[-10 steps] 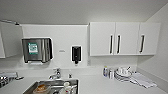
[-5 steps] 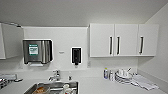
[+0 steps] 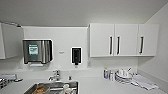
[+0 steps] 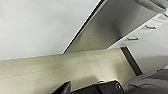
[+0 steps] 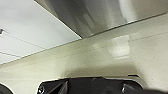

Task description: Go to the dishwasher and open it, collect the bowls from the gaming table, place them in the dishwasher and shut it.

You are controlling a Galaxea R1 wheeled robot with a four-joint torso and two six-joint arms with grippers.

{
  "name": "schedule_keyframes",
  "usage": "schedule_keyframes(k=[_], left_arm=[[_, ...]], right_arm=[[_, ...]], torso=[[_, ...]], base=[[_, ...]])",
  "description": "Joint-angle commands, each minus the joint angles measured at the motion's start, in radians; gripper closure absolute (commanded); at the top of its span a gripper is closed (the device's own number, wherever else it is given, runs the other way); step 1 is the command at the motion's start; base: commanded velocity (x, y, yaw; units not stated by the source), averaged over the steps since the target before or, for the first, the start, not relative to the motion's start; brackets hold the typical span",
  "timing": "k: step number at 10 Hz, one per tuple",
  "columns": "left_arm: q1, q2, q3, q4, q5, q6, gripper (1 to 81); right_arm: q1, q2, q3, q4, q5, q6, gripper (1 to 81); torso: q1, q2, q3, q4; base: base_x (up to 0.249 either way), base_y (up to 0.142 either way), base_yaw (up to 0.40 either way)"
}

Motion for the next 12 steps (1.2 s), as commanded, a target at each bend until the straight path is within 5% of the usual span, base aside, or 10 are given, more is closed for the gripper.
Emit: schedule_keyframes(k=[1, 12], left_arm=[[-0.09, -0.038, 0.009, -0.004, 0.029, 0.004, 1.0], [-0.09, -0.024, -0.014, -0.004, 0.027, 0.004, 1.0]], right_arm=[[0.081, -0.014, -0.011, 0.007, -0.048, -0.002, 1.0], [0.076, -0.009, -0.008, 0.004, -0.05, -0.009, 1.0]], torso=[[0.0, 0.0, 0.0, 0.0], [0.0, 0.0, 0.0, 0.0]], base=[[0.0, 0.0, 0.0], [0.0, 0.0, 0.0]])
